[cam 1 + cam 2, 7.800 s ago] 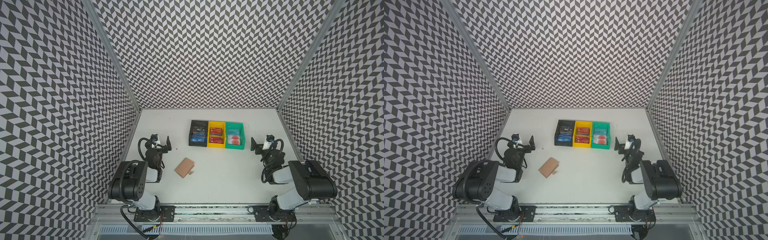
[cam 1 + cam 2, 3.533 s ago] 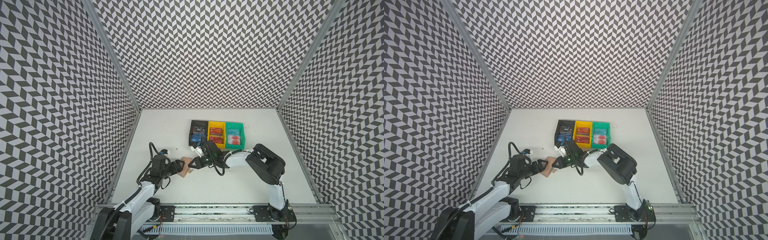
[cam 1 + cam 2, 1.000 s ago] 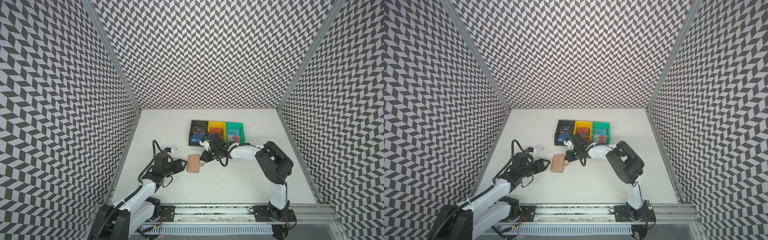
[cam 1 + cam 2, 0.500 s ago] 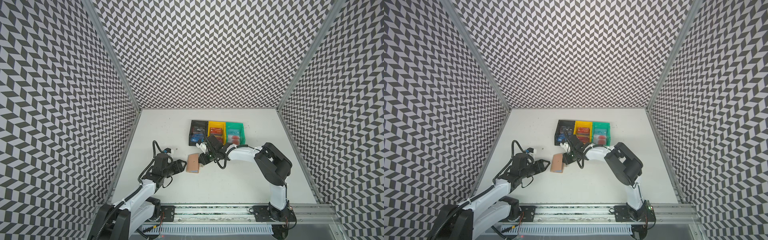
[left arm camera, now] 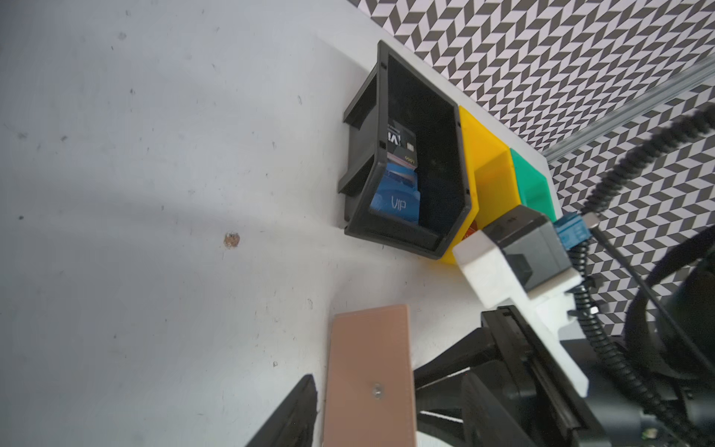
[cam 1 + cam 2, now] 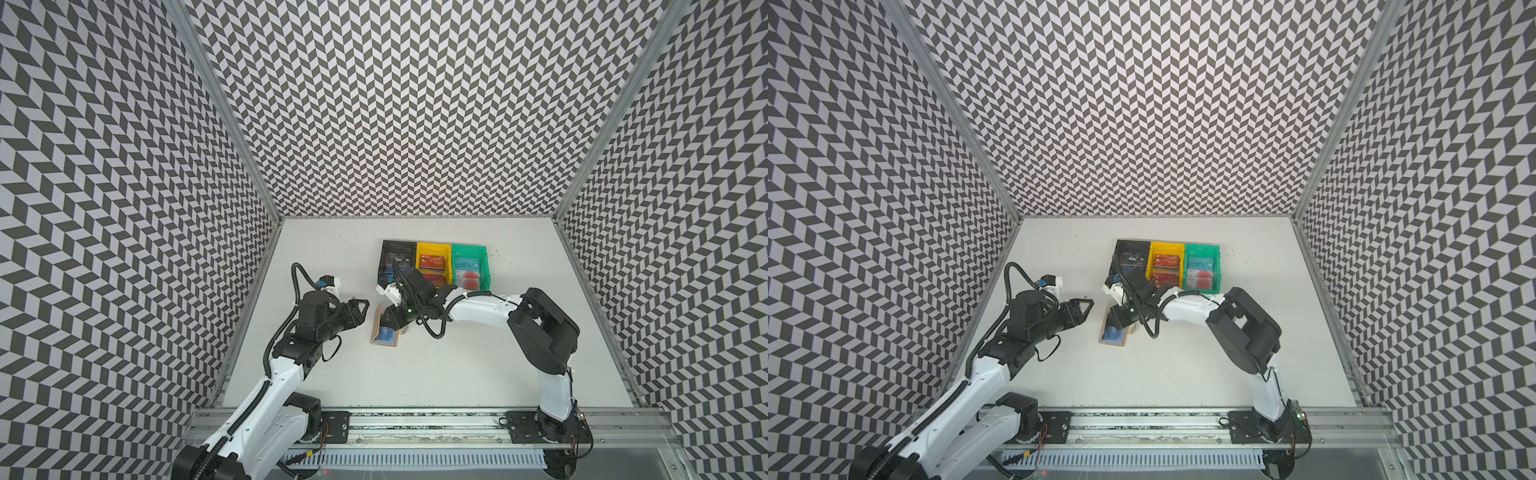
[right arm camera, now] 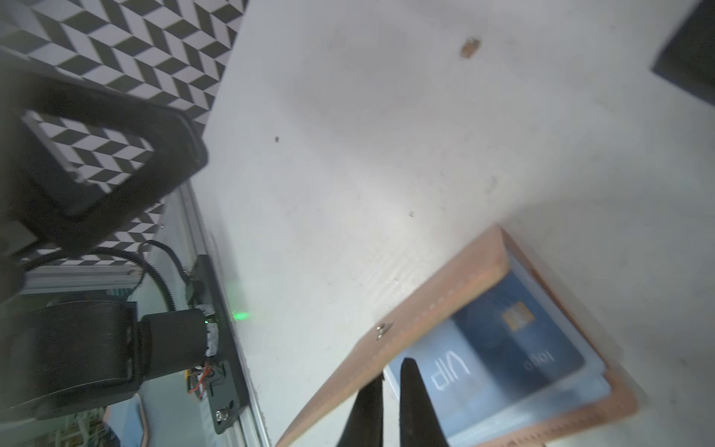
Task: Take the credit cards out of the card holder
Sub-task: Open the card holder at the center of the table.
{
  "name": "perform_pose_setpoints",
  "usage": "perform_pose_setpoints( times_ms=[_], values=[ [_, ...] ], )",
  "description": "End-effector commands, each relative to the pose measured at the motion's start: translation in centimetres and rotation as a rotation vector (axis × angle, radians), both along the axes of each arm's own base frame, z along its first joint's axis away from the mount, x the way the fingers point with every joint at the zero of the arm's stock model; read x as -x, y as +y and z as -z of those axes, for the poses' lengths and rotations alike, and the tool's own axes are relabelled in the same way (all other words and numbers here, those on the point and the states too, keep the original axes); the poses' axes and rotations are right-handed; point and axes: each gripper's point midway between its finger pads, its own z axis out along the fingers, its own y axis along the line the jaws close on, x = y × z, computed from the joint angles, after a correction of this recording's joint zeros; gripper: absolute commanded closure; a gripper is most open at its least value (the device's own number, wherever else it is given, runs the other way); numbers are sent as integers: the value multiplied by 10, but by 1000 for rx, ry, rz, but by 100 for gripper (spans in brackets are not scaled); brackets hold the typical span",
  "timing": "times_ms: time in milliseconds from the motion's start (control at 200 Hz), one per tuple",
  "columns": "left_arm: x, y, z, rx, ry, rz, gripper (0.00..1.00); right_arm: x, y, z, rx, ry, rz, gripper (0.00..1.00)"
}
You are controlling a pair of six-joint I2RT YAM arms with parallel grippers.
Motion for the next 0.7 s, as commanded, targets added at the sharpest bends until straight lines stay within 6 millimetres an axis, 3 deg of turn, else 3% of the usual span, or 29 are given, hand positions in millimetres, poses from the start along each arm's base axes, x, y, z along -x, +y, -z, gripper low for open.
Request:
perform_pose_setpoints(
  times_ms=[0, 130, 305, 501, 696],
  values=[
    [7, 9, -1, -35, 30, -24, 39, 6, 26, -11, -94, 22, -46, 89],
    [12, 15, -21, -33, -6, -48, 39, 9, 38, -12, -152, 55, -64, 90],
    [16, 23, -37, -41, -40, -84, 38, 10, 47, 3, -188, 103, -65, 90],
    [14, 19, -25, -39, -8, -67, 38, 9, 49, 17, -192, 125, -59, 90],
    [12, 14, -9, -20, 22, -49, 38, 3, 47, 9, -187, 89, -52, 90]
  ],
)
